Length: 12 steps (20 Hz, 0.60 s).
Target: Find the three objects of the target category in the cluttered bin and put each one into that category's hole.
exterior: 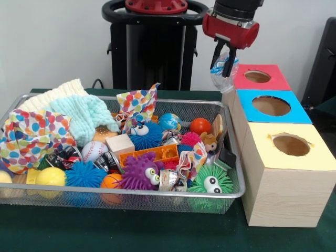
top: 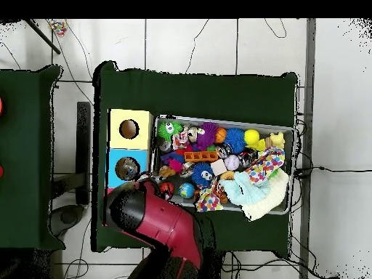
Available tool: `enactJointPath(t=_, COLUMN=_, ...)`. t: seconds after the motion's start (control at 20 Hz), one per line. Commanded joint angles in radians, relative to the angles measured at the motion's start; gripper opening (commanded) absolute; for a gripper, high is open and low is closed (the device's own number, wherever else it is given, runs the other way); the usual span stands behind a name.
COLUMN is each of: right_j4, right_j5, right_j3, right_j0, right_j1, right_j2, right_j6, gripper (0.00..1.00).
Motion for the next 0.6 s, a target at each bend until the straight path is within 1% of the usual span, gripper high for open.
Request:
enactJointPath(t=0.05, right_j4=0.004, right_j5=0.159, right_j3=-0.11, right_j0=0.097, right_j1=0.098, right_j2=-0.022, right_j6=0.35, gripper=0.0)
enactJointPath(t=0.25, right_j4=0.04, right_j5=0.163, right_j3=-0.14, right_j0=0.157, right_j1=0.144, right_j2=-0.018, right_j6=0.405, gripper=0.0)
enactJointPath(t=0.35, right_j4=0.046, right_j5=0.164, right_j3=-0.157, right_j0=0.177, right_j1=0.155, right_j2=-0.004, right_j6=0.411, gripper=0.0)
enactJointPath(t=0.5, right_j4=0.063, right_j5=0.131, right_j3=-0.156, right_j0=0.19, right_j1=0.174, right_j2=0.038, right_j6=0.413, gripper=0.0)
enactJointPath(t=0.6, right_j4=0.065, right_j5=0.137, right_j3=-0.17, right_j0=0.21, right_j1=0.184, right_j2=0.03, right_j6=0.443, gripper=0.0)
